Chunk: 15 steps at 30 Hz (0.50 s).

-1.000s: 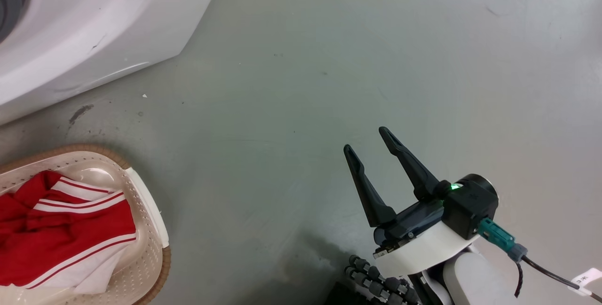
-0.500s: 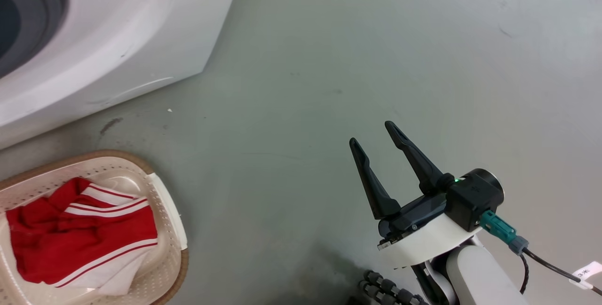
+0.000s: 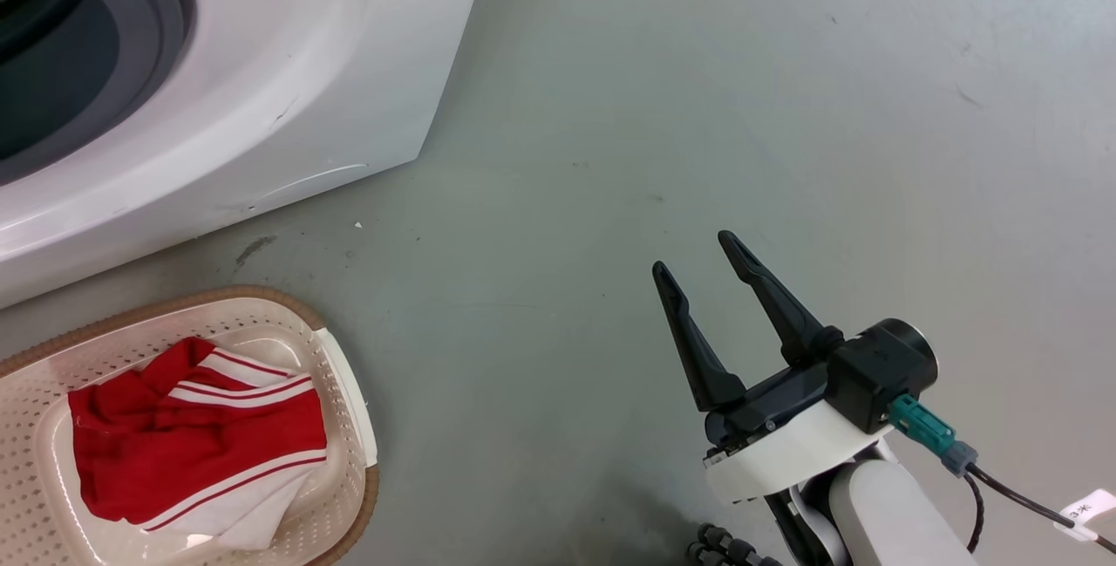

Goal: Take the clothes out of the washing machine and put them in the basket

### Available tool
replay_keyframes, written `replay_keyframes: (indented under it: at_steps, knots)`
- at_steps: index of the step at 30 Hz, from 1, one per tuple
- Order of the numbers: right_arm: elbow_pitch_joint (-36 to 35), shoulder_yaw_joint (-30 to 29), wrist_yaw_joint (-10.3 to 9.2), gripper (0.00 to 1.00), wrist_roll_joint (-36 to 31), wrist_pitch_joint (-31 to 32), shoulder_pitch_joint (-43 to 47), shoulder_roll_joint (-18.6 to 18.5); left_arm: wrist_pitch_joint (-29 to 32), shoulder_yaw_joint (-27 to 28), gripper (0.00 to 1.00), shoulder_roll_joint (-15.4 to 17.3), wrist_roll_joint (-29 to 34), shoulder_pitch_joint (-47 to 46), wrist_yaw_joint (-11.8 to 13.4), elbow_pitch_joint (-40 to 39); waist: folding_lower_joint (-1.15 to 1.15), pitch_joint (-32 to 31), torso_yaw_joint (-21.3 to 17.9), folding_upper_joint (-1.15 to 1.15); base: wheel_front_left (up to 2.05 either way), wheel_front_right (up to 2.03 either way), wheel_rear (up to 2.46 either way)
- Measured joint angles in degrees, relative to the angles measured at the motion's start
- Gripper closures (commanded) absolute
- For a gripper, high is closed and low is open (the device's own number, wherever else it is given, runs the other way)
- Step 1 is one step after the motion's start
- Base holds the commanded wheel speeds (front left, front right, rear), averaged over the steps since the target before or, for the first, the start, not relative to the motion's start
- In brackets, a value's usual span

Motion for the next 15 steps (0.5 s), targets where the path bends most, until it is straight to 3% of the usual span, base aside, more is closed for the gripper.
replay_keyframes:
  at_steps: [2, 3, 4, 5, 6, 15]
  knots:
    - [0.12, 0.05, 0.0, 0.0, 0.01, -0.01, 0.05, 0.01, 1.71, 0.27, 1.0, -0.45, -1.46, 0.36, -0.48, -0.45, 0.0, -0.25, -0.03, 0.0, 0.0, 0.0, 0.0]
    - [0.14, 0.03, -0.01, 0.0, 0.01, -0.01, 0.11, 0.0, 2.4, 0.31, 0.95, -0.56, -1.92, 0.7, -0.52, -0.8, 0.0, -0.39, -0.06, 0.0, 0.0, 0.0, 0.0]
    - [0.19, 0.04, -0.01, 0.0, 0.01, -0.01, 0.14, 0.0, 3.01, 0.44, 0.54, -0.59, -2.57, 0.93, -0.57, -1.21, 0.0, -0.49, -0.13, 0.0, 0.0, 0.0, 0.0]
    - [0.26, 0.11, 0.0, 0.0, 0.01, 0.0, 0.19, 0.0, 3.92, 0.52, 0.22, -0.53, -3.18, 1.2, -0.6, -1.51, 0.0, -0.61, -0.23, 0.0, 0.0, 0.0, 0.0]
    - [0.33, 0.11, 0.0, 0.0, 0.01, 0.0, 0.27, 0.0, 4.63, 0.52, 0.01, -0.43, -3.57, 1.52, -0.78, -1.87, 0.0, -0.73, -0.34, 0.0, 0.0, 0.0, 0.0]
    - [0.38, 1.03, 0.0, 0.0, 0.38, -0.01, 1.29, 0.0, 15.8, 1.05, 0.0, 1.04, -8.56, 1.87, -1.1, -5.53, 0.0, -1.07, -2.04, 0.0, 0.0, 0.0, 0.0]
